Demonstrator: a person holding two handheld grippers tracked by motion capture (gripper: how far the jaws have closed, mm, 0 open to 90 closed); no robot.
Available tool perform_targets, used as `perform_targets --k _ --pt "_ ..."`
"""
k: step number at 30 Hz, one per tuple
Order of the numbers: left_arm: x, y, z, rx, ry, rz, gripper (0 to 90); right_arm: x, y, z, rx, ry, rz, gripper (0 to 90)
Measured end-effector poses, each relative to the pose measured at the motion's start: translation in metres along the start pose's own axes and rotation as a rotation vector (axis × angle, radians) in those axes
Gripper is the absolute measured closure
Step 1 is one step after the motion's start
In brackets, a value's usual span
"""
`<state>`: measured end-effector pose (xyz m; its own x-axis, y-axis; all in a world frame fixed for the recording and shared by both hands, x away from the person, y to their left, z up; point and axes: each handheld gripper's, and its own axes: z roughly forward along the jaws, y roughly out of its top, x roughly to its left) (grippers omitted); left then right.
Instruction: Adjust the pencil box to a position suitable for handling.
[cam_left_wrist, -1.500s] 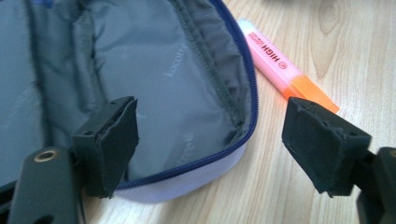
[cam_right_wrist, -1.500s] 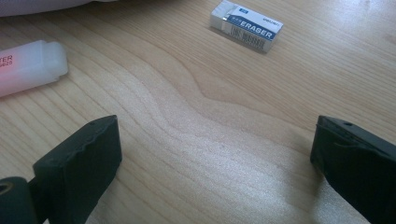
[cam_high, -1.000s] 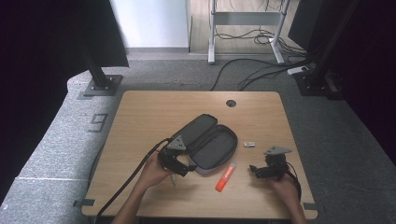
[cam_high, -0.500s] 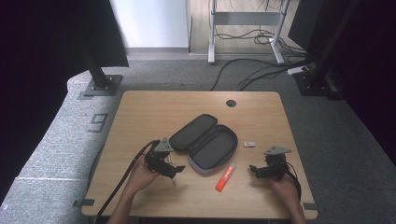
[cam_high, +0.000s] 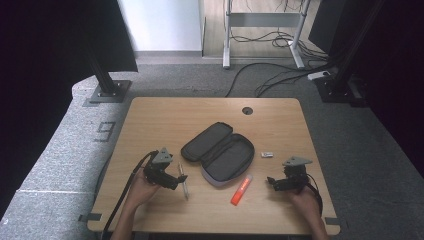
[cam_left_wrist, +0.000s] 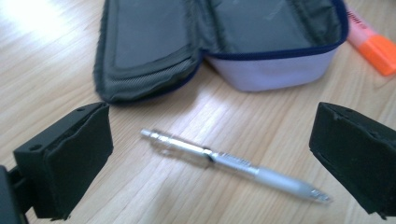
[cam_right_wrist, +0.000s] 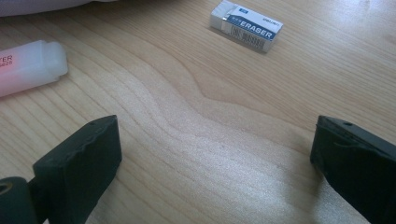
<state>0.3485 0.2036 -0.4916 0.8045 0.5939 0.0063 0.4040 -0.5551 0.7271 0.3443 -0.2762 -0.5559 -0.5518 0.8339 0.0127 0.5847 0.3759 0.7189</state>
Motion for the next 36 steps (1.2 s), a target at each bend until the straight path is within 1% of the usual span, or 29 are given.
perform_targets --k 3,6,8,13,17,19,21,25,27,29,32,36 --pt "0.006 -0.007 0.000 0.002 0.028 -0.009 0.0 0.000 0.000 0.000 0.000 0.000 0.000 1.6" --pt "0.012 -0.016 0.002 -0.008 0.054 -0.020 0.0 0.000 0.000 0.000 0.000 0.000 0.000 1.6" --pt "0.017 -0.021 0.003 -0.012 0.053 -0.037 0.0 0.000 0.000 0.000 0.000 0.000 0.000 1.6" --pt "0.026 -0.034 0.003 -0.017 0.072 -0.070 0.0 0.000 0.000 0.000 0.000 0.000 0.000 1.6" --pt "0.031 -0.045 0.005 -0.005 0.088 -0.081 0.0 0.000 0.000 0.000 0.000 0.000 0.000 1.6" --pt "0.034 -0.050 0.006 -0.004 0.086 -0.091 0.0 0.000 0.000 0.000 0.000 0.000 0.000 1.6" --pt "0.035 -0.054 0.009 0.005 0.074 -0.101 0.0 0.000 0.000 0.000 0.000 0.000 0.000 1.6" --pt "0.035 -0.059 0.016 0.043 0.084 -0.090 0.0 0.000 0.000 0.000 0.000 0.000 0.000 1.6" --pt "0.034 -0.059 0.020 0.082 0.091 -0.083 0.0 0.000 0.000 0.000 0.000 0.000 0.000 1.6" --pt "0.033 -0.058 0.021 0.082 0.091 -0.080 0.0 0.000 0.000 0.000 0.000 0.000 0.000 1.6" --pt "0.035 -0.058 0.022 0.091 0.068 -0.100 0.0 0.000 0.000 0.000 0.000 0.000 0.000 1.6" --pt "0.034 -0.058 0.022 0.092 0.072 -0.103 0.0 0.000 0.000 0.000 0.000 0.000 0.000 1.6"
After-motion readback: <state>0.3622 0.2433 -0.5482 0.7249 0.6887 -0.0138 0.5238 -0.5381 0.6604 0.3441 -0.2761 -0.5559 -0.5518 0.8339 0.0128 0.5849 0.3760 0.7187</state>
